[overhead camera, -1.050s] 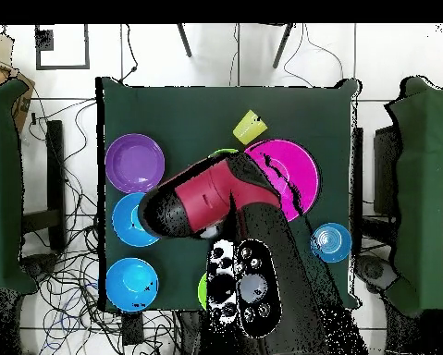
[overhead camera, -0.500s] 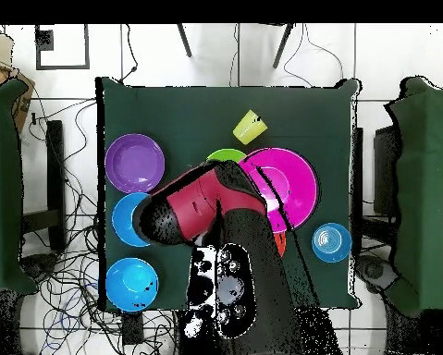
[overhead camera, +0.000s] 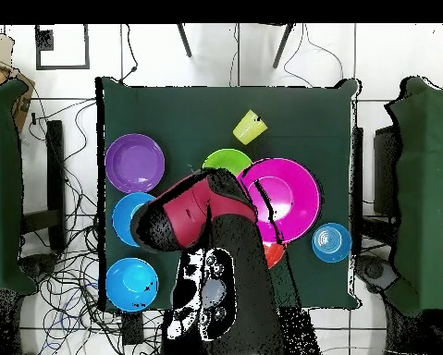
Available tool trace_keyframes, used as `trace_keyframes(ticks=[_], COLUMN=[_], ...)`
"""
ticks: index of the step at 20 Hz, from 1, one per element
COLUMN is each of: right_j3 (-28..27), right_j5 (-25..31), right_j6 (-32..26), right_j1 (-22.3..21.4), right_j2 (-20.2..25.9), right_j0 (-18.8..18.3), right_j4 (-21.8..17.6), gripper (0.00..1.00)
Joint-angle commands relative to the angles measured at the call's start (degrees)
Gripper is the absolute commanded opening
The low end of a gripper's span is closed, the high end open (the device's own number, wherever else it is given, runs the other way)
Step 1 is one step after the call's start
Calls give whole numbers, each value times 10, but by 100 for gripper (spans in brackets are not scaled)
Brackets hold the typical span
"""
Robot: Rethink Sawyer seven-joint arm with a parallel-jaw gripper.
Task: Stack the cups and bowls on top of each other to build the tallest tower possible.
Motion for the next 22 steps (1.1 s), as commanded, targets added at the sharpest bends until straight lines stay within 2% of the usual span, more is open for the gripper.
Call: trace_keyframes(ticks=[1, 13, 18, 22], right_j3=[-19, -54, -86, -108], right_j5=[-3, 57, 83, 91], right_j6=[130, 103, 100, 98], right_j1=[23, 10, 23, 36], right_j2=[-24, -39, -40, -42], right_j0=[28, 61, 72, 75], right_j4=[7, 59, 95, 109], gripper=[0, 0, 0, 0])
